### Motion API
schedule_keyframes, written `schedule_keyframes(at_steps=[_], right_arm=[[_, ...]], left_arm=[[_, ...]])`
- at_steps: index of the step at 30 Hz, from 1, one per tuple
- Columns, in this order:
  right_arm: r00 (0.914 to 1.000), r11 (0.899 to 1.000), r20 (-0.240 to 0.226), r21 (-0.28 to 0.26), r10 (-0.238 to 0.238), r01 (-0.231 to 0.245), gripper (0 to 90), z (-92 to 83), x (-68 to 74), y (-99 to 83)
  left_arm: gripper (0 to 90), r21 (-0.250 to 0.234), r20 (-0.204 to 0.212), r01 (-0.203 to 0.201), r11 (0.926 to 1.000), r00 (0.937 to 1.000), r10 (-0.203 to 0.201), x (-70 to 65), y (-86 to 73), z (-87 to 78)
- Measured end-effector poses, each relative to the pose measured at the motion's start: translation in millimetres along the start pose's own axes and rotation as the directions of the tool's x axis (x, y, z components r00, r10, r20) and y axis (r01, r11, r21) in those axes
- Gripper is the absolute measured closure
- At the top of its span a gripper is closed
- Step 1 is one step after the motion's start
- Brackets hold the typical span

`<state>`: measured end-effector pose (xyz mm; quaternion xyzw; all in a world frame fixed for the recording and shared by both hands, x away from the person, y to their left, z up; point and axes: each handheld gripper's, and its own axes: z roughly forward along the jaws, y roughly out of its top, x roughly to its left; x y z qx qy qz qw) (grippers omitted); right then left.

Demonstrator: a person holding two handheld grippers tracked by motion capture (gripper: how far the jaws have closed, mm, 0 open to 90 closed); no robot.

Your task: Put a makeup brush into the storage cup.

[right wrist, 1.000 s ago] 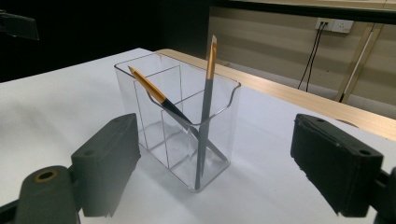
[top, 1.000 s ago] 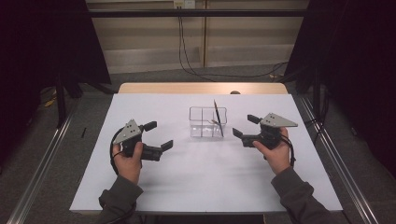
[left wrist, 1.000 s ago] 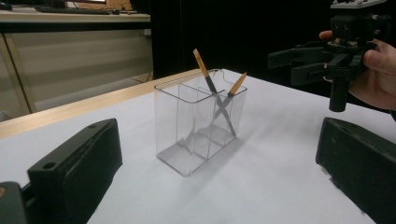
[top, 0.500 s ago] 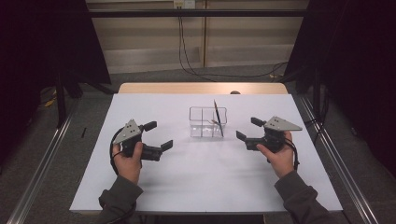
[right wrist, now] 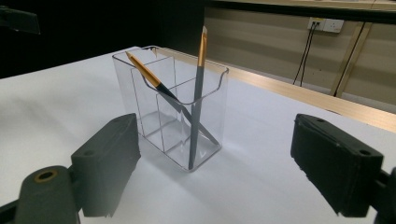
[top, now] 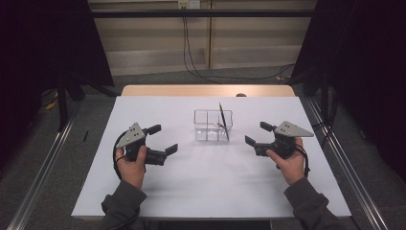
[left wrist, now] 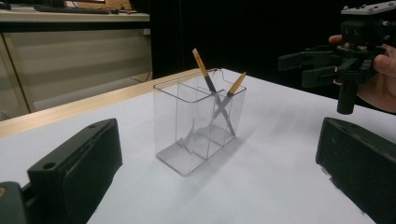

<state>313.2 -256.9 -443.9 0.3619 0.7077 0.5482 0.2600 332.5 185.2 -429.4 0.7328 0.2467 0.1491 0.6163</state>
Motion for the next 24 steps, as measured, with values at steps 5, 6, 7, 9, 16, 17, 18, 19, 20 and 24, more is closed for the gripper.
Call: schedule_keyframes(at_steps=[5,6,7,9,16,17,18,19,20,24], right_arm=[[0.9999,1.0,0.012,-0.001,-0.005,0.005,15.1,-2.7,0.2,0.3],[1.0,1.0,0.006,0.0,-0.003,0.003,15.1,-3.3,-0.3,0.1],[0.9999,1.0,0.013,0.0,-0.005,0.005,15.1,-3.7,-0.3,0.0],[0.9999,1.0,0.017,-0.006,-0.002,0.002,15.1,-5.3,-0.2,0.1],[0.9997,1.0,0.023,-0.02,-0.004,0.004,15.0,-11.7,-0.6,2.6],[0.9998,1.0,0.019,-0.023,-0.008,0.009,15.0,-12.4,-0.9,2.8],[0.9997,1.0,0.024,-0.023,-0.004,0.004,15.0,-12.8,-0.7,3.0],[0.9997,1.0,0.025,-0.023,-0.003,0.004,15.0,-13.0,-0.7,3.1],[0.9997,1.0,0.023,-0.025,-0.004,0.004,15.0,-13.0,-0.9,3.1],[0.9998,1.0,0.019,-0.02,-0.011,0.011,14.9,-12.6,-0.5,2.1]], left_arm=[[0.1,0.001,-0.003,-0.003,1.0,1.0,0.003,0.8,0.3,-1.3],[0.1,-0.001,0.004,0.0,1.0,1.0,0.0,1.1,0.1,-1.3],[0.1,-0.003,0.001,0.001,1.0,1.0,-0.001,1.0,0.1,-1.3],[0.1,-0.003,-0.003,0.002,1.0,1.0,-0.002,0.4,0.2,-1.2],[0.1,0.0,0.004,-0.009,1.0,1.0,0.009,0.6,0.6,-1.4],[0.1,0.002,0.005,-0.01,0.9999,0.9999,0.01,0.4,0.6,-1.2],[0.1,0.002,0.004,-0.01,0.9999,0.9999,0.01,0.3,0.6,-1.1],[0.1,0.002,0.003,-0.012,0.9999,0.9999,0.012,0.1,0.6,-0.9],[0.1,0.002,0.009,-0.01,0.9999,0.9999,0.01,0.1,0.9,-0.7],[0.1,-0.003,0.003,-0.006,1.0,1.0,0.006,-0.8,1.1,-0.5]])
